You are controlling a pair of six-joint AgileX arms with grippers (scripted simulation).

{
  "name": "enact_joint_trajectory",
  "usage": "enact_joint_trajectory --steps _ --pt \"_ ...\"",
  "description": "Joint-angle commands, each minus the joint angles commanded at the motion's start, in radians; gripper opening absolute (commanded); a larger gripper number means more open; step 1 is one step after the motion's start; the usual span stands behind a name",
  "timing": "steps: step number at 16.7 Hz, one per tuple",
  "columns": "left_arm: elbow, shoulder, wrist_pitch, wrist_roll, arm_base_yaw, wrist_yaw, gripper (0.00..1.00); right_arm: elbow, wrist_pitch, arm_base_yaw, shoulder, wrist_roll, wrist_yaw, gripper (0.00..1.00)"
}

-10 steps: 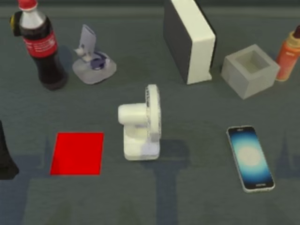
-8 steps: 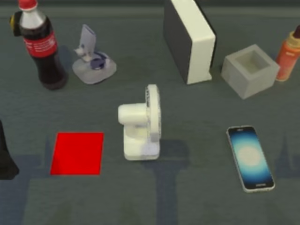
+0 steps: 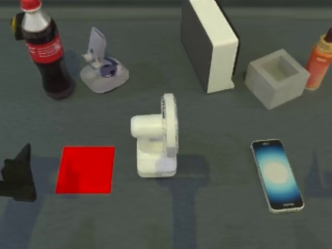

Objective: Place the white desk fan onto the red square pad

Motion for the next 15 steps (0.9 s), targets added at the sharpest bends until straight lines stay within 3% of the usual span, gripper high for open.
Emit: enact_joint_trajectory --steps 7,15 --pt "0.604 0.607 -0.482 -0.128 -0.203 0.023 1.00 0.000 0.000 0.000 0.000 0.000 0.000 1.00" --pt "1.454 1.352 -0.991 -0.387 -0.409 0.022 1.00 0.000 0.000 0.000 0.000 0.000 0.000 1.00"
